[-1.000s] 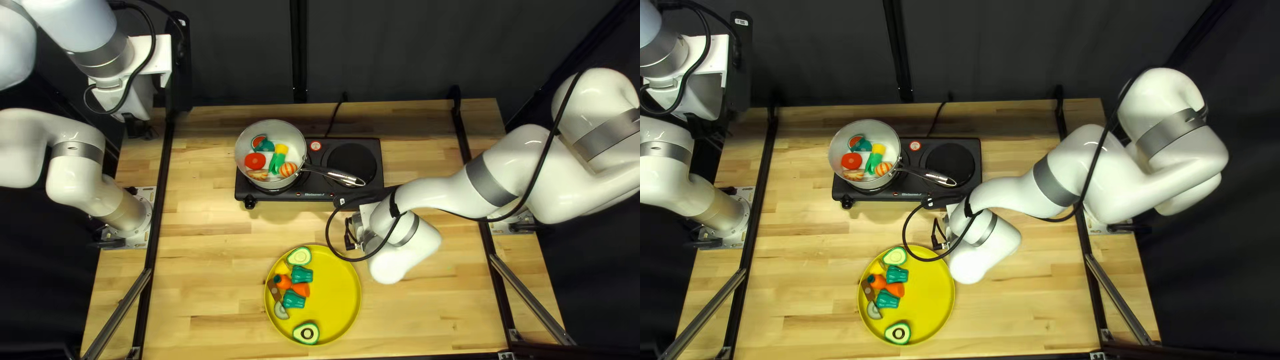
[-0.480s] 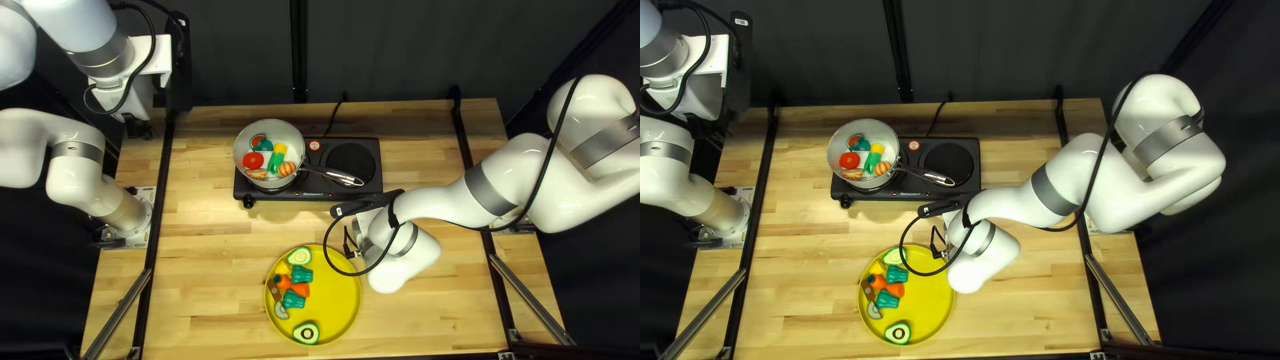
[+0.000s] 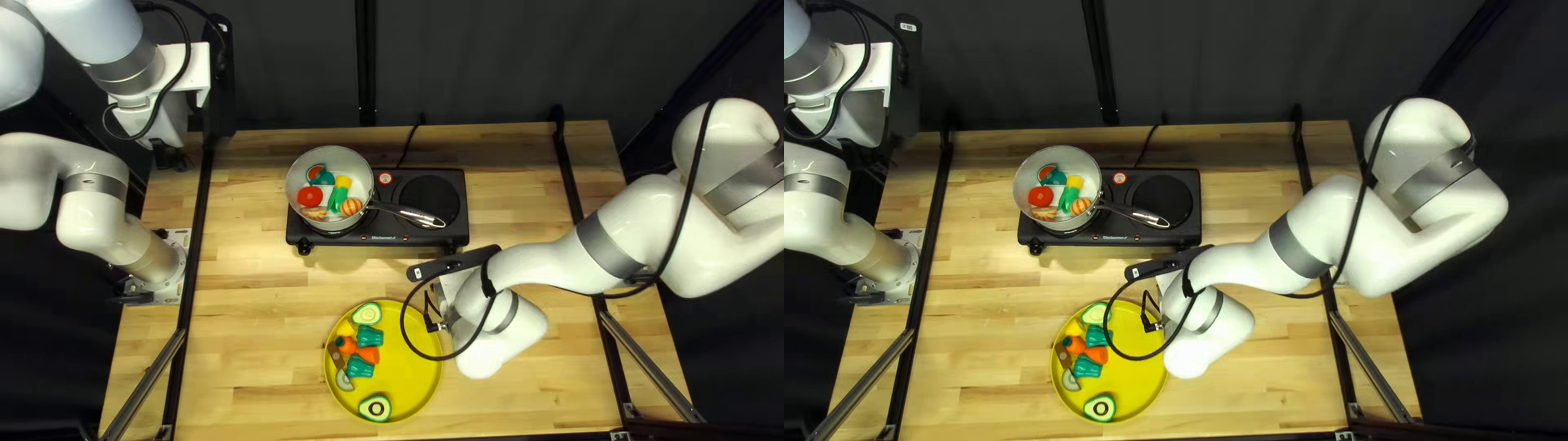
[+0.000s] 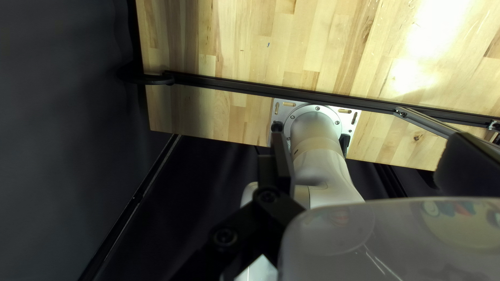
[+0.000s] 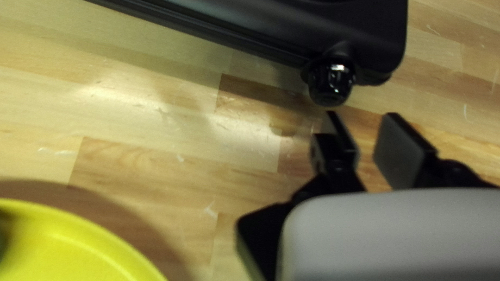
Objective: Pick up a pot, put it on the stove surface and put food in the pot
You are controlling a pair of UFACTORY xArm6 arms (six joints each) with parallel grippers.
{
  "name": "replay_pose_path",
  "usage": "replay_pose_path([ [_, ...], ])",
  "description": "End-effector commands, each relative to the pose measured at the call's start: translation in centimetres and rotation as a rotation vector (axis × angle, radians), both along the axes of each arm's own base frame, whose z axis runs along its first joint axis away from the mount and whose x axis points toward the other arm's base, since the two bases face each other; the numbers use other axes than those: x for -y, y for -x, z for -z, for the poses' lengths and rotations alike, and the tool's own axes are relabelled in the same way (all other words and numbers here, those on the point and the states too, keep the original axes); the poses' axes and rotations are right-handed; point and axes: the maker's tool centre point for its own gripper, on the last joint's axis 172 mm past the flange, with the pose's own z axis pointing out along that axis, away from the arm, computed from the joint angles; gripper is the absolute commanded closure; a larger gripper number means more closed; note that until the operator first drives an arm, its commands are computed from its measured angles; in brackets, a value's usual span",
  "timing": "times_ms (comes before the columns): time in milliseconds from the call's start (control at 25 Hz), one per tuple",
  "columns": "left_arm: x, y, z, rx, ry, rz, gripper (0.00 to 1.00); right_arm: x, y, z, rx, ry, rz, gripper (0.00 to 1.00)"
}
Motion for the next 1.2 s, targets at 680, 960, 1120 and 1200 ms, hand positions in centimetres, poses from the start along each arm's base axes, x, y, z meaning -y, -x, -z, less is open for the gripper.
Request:
replay_pose_path([
  [680,0.0,0.0,0.0,0.000,0.000,0.000,0.00,-11.1,-0.3,-2.6,0.065,-0.424,-0.064,0.00],
  [960,0.0,0.0,0.0,0.000,0.000,0.000,0.00,-12.4,-0.9,-2.1,0.084,-0.512,-0.180,0.00],
  [1120,0.0,0.0,0.0,0.000,0.000,0.000,0.00,-12.4,-0.9,-2.1,0.084,-0.512,-0.180,0.00],
  [1200,0.0,0.0,0.0,0.000,0.000,0.000,0.00,-12.4,-0.9,-2.1,0.084,-0.512,-0.180,0.00],
])
